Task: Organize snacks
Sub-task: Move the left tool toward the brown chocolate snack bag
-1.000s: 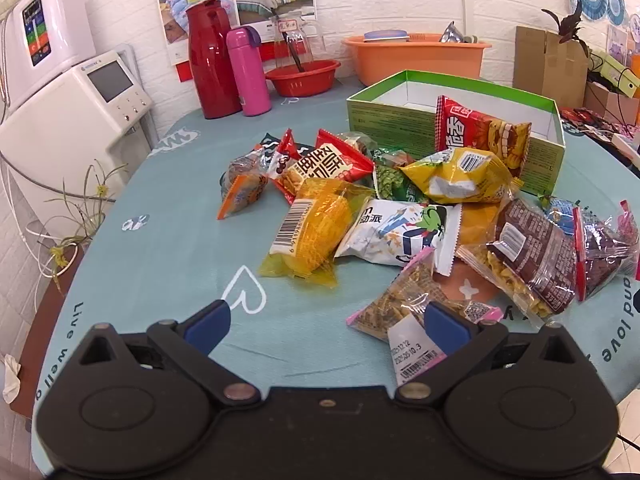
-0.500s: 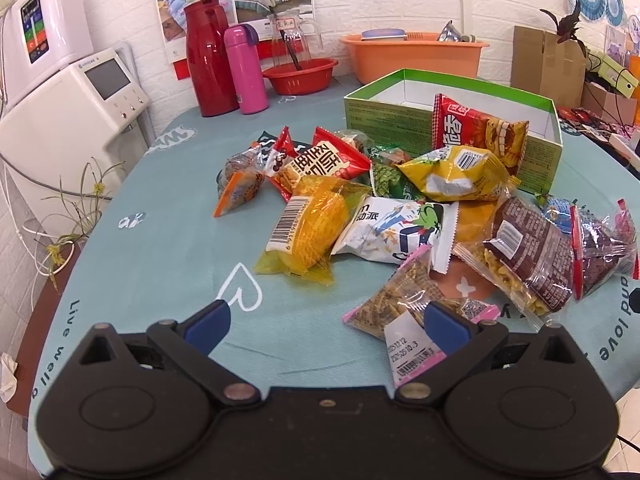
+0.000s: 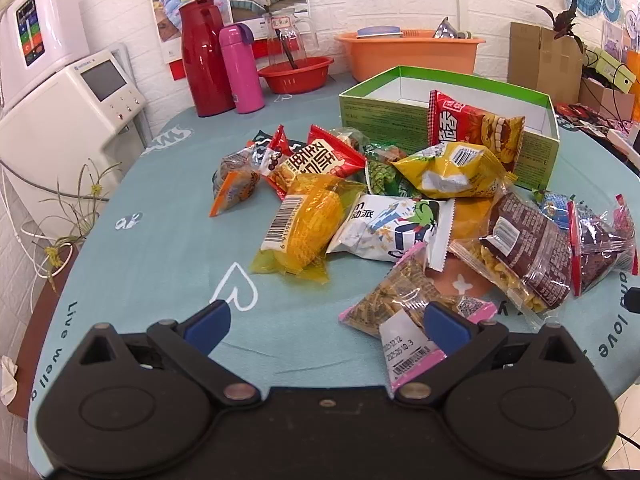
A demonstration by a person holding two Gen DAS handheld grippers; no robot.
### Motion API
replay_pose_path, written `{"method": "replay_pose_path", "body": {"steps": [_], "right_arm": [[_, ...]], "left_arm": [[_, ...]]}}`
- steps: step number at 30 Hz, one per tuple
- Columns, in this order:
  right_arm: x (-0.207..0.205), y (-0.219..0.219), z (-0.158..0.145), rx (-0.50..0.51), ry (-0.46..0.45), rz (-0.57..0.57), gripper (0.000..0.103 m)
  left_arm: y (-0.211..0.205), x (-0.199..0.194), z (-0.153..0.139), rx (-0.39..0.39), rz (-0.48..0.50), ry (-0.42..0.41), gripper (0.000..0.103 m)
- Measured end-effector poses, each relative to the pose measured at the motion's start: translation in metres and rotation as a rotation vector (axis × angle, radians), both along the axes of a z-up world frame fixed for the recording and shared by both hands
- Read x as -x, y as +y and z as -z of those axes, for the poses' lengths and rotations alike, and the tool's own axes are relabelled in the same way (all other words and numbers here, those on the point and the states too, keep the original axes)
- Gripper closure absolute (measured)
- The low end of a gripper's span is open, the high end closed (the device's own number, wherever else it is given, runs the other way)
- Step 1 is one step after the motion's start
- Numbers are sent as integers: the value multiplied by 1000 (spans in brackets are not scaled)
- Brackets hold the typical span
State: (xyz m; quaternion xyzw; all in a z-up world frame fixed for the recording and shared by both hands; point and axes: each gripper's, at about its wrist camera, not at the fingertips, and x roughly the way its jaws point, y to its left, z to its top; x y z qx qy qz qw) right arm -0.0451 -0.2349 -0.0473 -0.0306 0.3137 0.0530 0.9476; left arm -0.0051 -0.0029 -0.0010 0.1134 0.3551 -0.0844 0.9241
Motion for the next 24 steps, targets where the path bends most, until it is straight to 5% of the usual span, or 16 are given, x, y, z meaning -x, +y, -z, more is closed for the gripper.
{"method": "replay_pose_path", "body": {"steps": [16, 24], "right_arm": [[1, -1, 3, -52, -5, -43, 0], [10, 11, -5, -149, -111, -176, 0]], "left_arm": [[-8, 1, -2, -4, 26, -10, 0], [-3, 9, -5, 43, 90, 0, 0]]}}
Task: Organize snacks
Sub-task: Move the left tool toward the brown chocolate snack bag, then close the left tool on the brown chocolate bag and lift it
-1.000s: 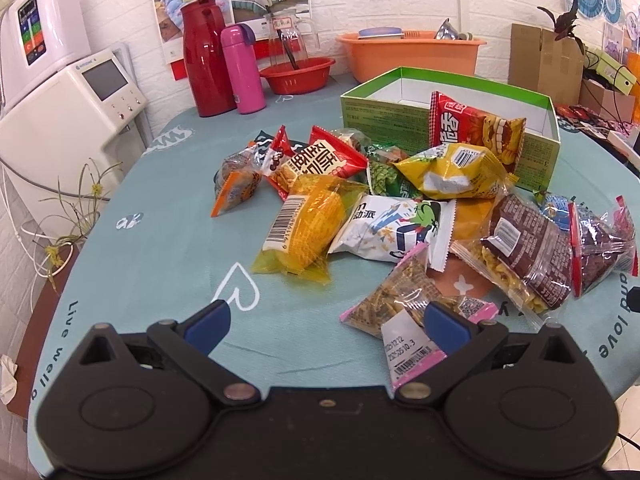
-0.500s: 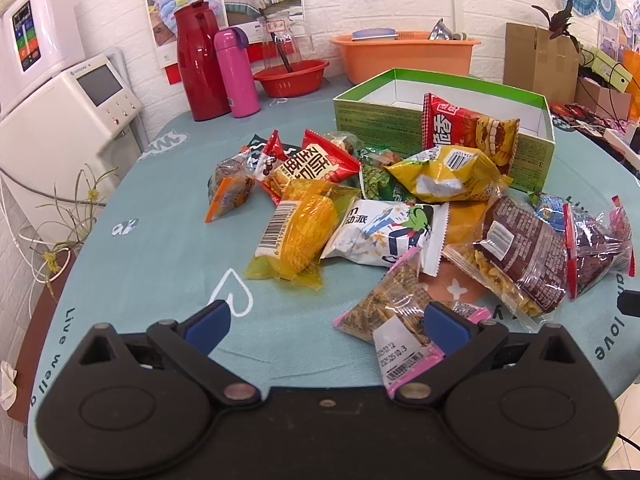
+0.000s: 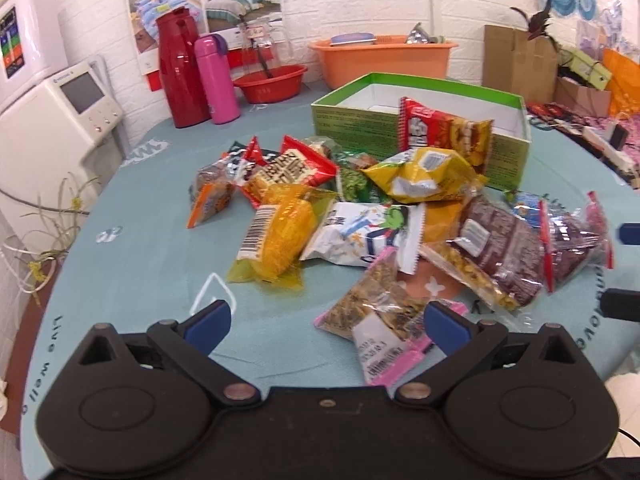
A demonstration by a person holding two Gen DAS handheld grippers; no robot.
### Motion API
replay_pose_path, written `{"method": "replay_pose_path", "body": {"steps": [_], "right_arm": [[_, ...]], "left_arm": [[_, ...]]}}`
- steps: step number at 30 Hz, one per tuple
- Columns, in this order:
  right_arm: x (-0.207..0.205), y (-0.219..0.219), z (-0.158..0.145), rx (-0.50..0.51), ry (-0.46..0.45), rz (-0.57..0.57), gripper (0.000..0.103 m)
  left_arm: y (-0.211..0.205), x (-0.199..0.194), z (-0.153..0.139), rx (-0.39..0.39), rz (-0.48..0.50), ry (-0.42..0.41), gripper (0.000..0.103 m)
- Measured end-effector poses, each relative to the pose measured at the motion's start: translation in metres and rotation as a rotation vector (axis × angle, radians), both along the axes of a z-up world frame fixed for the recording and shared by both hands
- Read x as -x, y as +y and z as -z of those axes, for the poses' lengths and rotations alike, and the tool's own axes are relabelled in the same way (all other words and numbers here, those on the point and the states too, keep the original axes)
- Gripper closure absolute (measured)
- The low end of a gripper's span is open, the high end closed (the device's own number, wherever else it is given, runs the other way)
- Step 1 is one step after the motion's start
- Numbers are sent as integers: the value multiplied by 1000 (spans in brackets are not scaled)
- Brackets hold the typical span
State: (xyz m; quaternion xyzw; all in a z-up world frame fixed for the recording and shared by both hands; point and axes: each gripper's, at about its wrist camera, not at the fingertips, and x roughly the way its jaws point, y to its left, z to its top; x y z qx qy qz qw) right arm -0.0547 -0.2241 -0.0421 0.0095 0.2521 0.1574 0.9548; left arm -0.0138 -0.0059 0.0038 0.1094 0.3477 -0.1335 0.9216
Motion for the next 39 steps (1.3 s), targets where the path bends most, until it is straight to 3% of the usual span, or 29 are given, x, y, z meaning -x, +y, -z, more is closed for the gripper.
{"method": "replay_pose_path", "body": {"steps": [4, 7, 13, 17, 23, 28, 31, 32, 33, 34, 36, 38, 39], "right_arm": [[-9, 8, -7, 37, -16, -75, 0], [-17, 12, -14, 100, -47, -207, 0], [-50, 10, -13, 166, 10, -450, 0], [-67, 12, -5, 275, -11, -458, 0], [-88, 17, 7, 343, 64, -538, 0], [-104, 24, 16, 385, 91, -535, 0], [-113, 23, 14, 323, 131, -527, 0], [-113, 21, 12, 302, 137, -526, 0], [-113, 21, 11, 285, 141, -524, 0], [-113, 22, 10, 279, 149, -520, 0], [-112, 26, 11, 280, 158, -516, 0], [-108, 31, 9, 310, 139, -495, 0], [-104, 32, 6, 316, 126, -488, 1]], "left_arm": [[-3, -1, -6, 96, 63, 60, 0], [-13, -3, -10, 144, 95, 93, 0], [-39, -9, -9, 329, 158, 223, 0], [-64, -20, -1, 288, 135, 235, 0], [-72, -47, 20, 190, 72, 273, 0], [-69, -60, 25, 239, 80, 305, 0], [-67, -65, 29, 261, 101, 381, 0], [-68, -64, 28, 252, 106, 371, 7], [-68, -63, 26, 249, 122, 371, 22], [-67, -62, 24, 260, 134, 366, 45], [-66, -61, 20, 250, 141, 331, 51], [-64, -58, 17, 252, 138, 300, 65], [-63, -55, 13, 257, 142, 285, 65]]}}
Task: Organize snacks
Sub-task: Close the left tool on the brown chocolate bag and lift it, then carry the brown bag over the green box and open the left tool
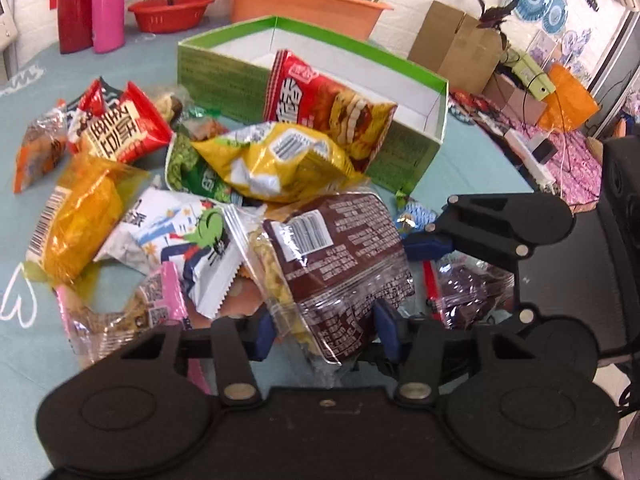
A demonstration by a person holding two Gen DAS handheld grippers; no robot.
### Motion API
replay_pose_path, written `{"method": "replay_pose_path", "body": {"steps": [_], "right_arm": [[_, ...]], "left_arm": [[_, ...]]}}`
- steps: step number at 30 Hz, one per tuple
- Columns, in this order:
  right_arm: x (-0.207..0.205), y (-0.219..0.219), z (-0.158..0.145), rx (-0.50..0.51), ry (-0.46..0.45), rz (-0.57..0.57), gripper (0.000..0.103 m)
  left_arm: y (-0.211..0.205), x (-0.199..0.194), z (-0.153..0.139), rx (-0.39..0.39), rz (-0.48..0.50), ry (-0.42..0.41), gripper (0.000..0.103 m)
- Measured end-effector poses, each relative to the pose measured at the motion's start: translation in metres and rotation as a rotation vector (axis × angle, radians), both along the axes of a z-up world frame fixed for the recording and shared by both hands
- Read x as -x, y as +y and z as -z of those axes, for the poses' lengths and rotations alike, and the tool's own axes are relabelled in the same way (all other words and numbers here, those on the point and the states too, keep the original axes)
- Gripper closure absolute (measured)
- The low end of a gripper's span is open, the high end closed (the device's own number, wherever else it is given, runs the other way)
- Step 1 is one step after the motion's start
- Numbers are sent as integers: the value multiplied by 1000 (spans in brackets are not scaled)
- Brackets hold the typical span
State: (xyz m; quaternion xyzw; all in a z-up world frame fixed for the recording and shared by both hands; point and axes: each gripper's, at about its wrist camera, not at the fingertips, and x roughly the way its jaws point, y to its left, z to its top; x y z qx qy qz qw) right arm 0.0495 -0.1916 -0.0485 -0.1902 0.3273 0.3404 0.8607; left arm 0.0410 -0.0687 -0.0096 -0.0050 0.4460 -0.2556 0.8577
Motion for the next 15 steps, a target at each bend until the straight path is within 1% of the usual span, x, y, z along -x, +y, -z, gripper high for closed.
{"method": "replay_pose_path", "body": {"steps": [2, 5, 8, 10, 13, 15], "right_arm": [[6, 0, -8, -5, -25, 10, 2], [18, -4, -25, -30, -75, 27, 2], [25, -15, -46, -71, -152, 65, 2], [19, -23, -59, -90, -212, 112, 2], [-2, -40, -72, -122, -266, 205, 2], [-22, -53, -73, -147, -272, 265, 1]], "left_arm": [[3, 8, -10, 6, 10, -37, 69], [6, 21, -29, 27, 34, -104, 71], [-2, 21, -55, 41, 78, -198, 71], [-16, 10, -70, 45, 104, -266, 70], [-37, -20, -83, 61, 145, -329, 66], [-49, -42, -84, 81, 164, -331, 66]]}}
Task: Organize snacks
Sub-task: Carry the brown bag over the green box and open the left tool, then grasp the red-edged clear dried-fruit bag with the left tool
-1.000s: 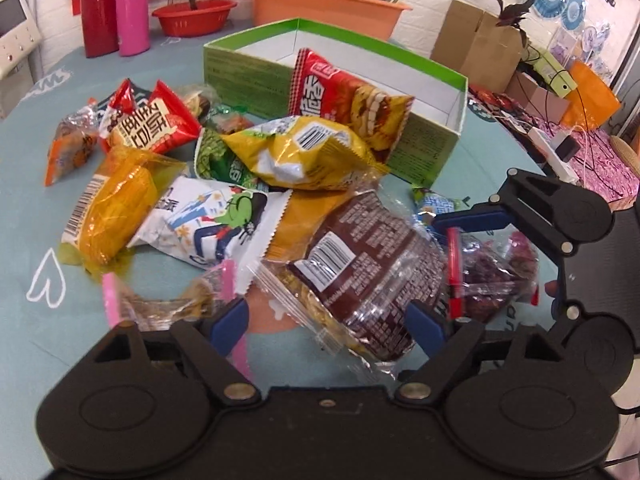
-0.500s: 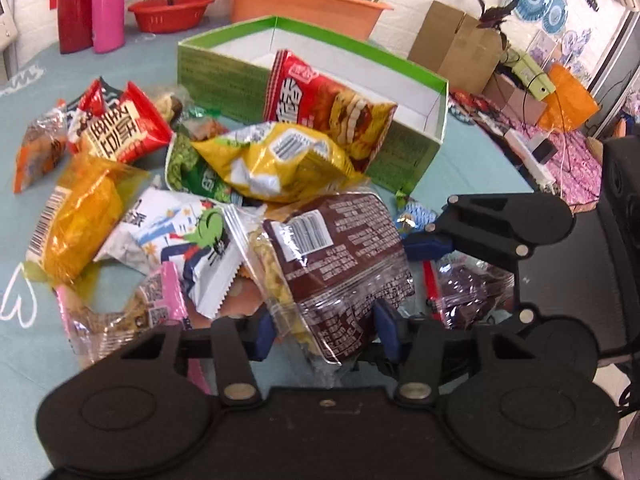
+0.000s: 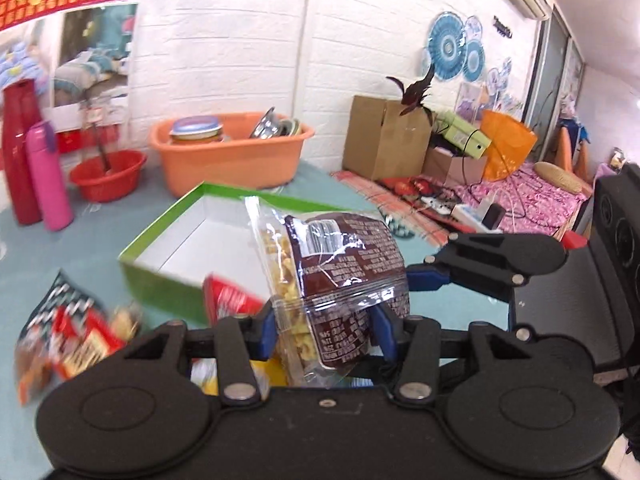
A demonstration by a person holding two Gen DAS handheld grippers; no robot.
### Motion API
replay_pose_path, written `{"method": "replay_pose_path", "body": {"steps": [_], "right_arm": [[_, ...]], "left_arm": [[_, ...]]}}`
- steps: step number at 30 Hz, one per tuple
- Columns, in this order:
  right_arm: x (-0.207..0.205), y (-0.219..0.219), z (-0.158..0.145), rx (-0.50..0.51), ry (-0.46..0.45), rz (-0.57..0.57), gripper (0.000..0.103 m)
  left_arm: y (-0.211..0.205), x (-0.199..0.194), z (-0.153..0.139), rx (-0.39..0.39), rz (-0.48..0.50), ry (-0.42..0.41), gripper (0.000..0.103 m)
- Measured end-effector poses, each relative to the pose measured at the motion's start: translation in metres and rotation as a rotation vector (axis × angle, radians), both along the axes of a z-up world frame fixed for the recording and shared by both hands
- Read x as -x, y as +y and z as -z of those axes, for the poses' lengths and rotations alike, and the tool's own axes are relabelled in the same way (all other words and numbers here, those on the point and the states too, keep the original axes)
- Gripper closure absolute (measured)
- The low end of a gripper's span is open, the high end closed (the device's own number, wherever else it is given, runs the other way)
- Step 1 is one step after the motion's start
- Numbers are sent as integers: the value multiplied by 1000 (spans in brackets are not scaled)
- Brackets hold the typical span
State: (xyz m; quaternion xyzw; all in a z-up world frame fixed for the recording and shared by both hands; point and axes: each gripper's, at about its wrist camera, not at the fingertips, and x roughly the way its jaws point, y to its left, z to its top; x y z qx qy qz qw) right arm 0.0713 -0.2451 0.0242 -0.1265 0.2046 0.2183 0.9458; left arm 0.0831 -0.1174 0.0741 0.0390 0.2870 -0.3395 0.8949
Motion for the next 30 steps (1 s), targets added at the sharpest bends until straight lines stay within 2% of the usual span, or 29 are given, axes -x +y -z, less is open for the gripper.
{"method": "replay_pose_path", "body": {"steps": [4, 9, 11, 13, 15, 16, 19, 22, 27, 30], "right_arm": [[-32, -24, 8, -49, 19, 81, 1], [-53, -43, 23, -76, 76, 143, 1], [-58, -46, 30, -80, 91, 151, 2], [-63, -49, 34, -93, 108, 158, 2], [-68, -50, 38, -89, 112, 168, 0], [-71, -49, 42, -79, 117, 174, 0], [-75, -40, 47, -20, 98, 188, 0], [-64, -38, 39, 14, 52, 191, 0], [-15, -39, 7, -42, -54, 186, 0], [20, -39, -2, -80, -78, 181, 0]], "left_arm": [[-28, -47, 10, 11, 45, 38, 65], [-54, -84, 30, -13, 80, 79, 61], [-60, -94, 37, -21, 74, 92, 43], [-59, -102, 44, -15, 55, 94, 35], [-61, -107, 47, -20, 23, 85, 17], [-61, -109, 48, -27, -2, 81, 0], [-55, -110, 49, -43, -66, 52, 0], [-46, -101, 39, -55, -82, 41, 0], [-16, -61, 11, -19, -96, 5, 0], [4, -32, 3, -14, -109, 3, 0]]}}
